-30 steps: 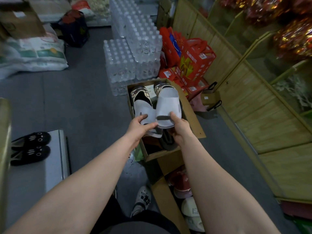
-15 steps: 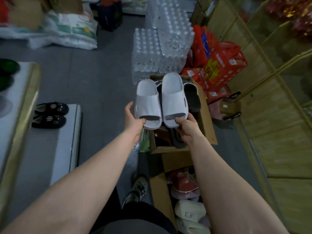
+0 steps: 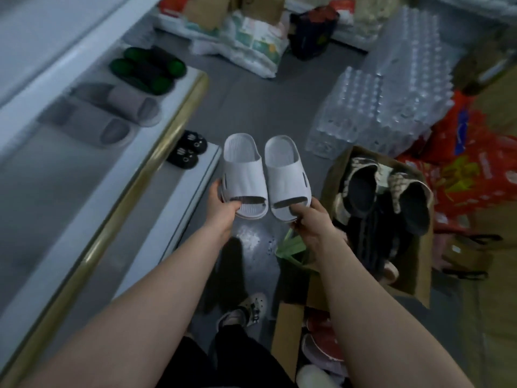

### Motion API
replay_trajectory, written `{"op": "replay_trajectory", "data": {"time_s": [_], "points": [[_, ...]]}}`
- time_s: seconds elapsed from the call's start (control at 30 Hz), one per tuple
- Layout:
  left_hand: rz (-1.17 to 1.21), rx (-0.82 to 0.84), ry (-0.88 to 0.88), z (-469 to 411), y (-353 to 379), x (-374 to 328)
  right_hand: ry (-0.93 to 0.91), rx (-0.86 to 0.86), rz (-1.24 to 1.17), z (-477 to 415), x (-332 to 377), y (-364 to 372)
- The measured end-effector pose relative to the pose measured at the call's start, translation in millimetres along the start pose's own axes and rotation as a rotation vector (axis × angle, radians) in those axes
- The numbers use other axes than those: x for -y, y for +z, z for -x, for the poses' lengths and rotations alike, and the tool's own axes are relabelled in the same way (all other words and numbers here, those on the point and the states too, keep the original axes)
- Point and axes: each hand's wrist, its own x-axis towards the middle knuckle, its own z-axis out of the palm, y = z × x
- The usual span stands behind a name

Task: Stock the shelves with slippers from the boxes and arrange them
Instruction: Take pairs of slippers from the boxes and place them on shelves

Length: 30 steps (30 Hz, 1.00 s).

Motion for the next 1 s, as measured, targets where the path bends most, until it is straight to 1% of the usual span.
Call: {"op": "replay_trajectory", "data": {"time_s": [0.2,0.3,0.4,0.47,0.6,0.77,0.87,1.0], "points": [[0.124,-0.185,0.008,16,-106,10,0.053,0.159,0.075,22,-42,85],[0.19,-0.264,0.002,29,-155,21,0.063,0.241,0.176,37,-64,121],[0.209,-0.322,0.04,42,-197,32,0.095,0.343,0.23,51,-83,153],[0.229,-0.347,0.049,50,-216,32,0.125,0.409,0.25,53,-96,171],[0.327,-0.414,-0.014,52,-247,40,0.156,0.529,0.356,50,-110,204],[0.451,-0.534,0.018,43,-278,45,0.137,0.681,0.443,29,-108,259],[0.518,-0.6,0.074,29,-297,43,0.077,0.706,0.524,9,-107,298],[0.555,-0.638,0.123,3,-320,44,0.043,0.729,0.566,-20,-108,340]]}}
